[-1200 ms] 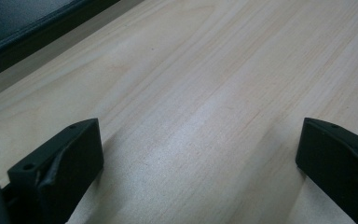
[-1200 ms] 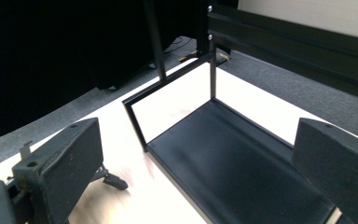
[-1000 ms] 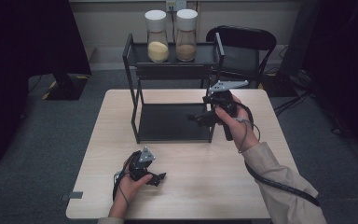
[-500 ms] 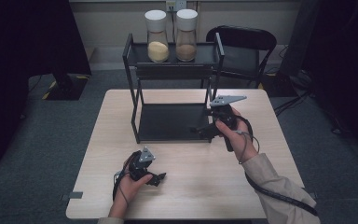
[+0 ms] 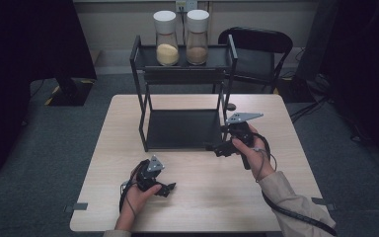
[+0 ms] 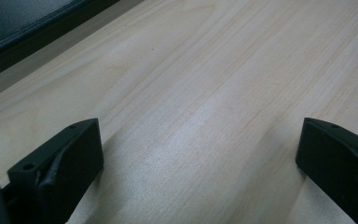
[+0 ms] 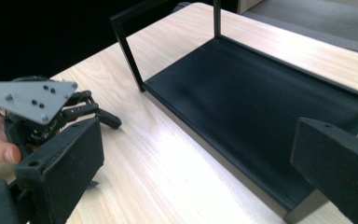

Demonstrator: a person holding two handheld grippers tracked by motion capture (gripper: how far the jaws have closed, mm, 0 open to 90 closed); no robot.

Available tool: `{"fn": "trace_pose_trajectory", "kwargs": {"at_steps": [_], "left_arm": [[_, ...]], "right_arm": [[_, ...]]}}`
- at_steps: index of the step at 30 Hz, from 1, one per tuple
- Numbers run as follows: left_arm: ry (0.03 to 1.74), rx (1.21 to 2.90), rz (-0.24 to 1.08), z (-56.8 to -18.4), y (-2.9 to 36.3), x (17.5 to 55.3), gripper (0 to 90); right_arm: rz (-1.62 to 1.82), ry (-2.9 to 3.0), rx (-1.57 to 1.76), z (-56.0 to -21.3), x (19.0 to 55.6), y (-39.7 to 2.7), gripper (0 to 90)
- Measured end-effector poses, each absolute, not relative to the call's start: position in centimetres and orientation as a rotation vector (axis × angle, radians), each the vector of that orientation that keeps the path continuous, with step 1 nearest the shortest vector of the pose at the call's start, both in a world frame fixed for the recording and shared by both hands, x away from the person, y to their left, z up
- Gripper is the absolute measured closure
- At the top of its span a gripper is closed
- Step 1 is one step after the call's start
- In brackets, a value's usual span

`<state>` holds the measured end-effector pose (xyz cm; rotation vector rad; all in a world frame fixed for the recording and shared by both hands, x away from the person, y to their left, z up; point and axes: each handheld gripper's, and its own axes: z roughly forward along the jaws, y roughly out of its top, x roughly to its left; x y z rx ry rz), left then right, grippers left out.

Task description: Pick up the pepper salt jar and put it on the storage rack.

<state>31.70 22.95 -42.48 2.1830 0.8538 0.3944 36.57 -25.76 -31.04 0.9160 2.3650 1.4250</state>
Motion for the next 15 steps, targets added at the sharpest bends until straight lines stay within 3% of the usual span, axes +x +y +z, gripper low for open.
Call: {"fn": "trace_pose_trajectory", "kwargs": {"at_steps": [15], "left_arm": [[0.853, 2.183, 0.395, -42.5, 23.0, 31.7, 0.0]], "right_arm": [[1.407, 2.368, 0.955, -34.0, 35.3, -27.7, 1.6]]}}
